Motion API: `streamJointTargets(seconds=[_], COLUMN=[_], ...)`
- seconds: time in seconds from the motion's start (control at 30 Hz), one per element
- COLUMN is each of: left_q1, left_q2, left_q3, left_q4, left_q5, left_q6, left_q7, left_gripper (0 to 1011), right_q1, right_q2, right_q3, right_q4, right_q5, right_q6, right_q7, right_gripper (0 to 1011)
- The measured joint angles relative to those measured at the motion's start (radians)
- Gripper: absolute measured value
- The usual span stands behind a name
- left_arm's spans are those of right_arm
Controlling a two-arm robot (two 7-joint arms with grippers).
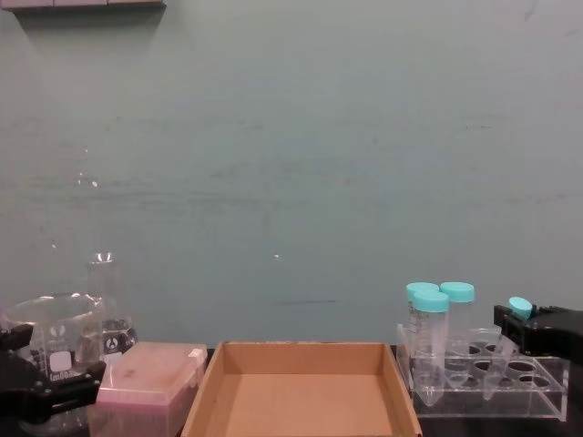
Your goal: Use the right hand to move the test tube from the test tube rack into the box.
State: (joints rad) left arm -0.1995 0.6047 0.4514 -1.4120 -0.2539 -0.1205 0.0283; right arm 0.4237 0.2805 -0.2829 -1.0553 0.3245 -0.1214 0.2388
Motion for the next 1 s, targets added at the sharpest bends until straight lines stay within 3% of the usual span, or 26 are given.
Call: streamJointTargets(seconds=[0.5,0.77,1.0], left_q1=[0.000,0.000,0.000], left_q2=[0.000,0.000,0.000], left_q3=[0.000,0.000,0.000], left_q4=[0.000,0.000,0.000], left_q5=[0.000,0.000,0.000], left_q6=[0.000,0.000,0.000], left_q7=[0.000,0.000,0.000], left_gripper=[1000,1000,1000], right_q1=[-0.019,-0.058,-0.046], right_q2=[0.023,0.041,0.043], right_q3=[0.010,0.035,0.043], right_q4=[-0.107,-0.209,-0.234], right_q5=[-0.081,-0.107,-0.106], right_q6=[-0.023,-0.011,-0.055], right_q7=[0.020,0.021,0.090], right_gripper=[268,268,268])
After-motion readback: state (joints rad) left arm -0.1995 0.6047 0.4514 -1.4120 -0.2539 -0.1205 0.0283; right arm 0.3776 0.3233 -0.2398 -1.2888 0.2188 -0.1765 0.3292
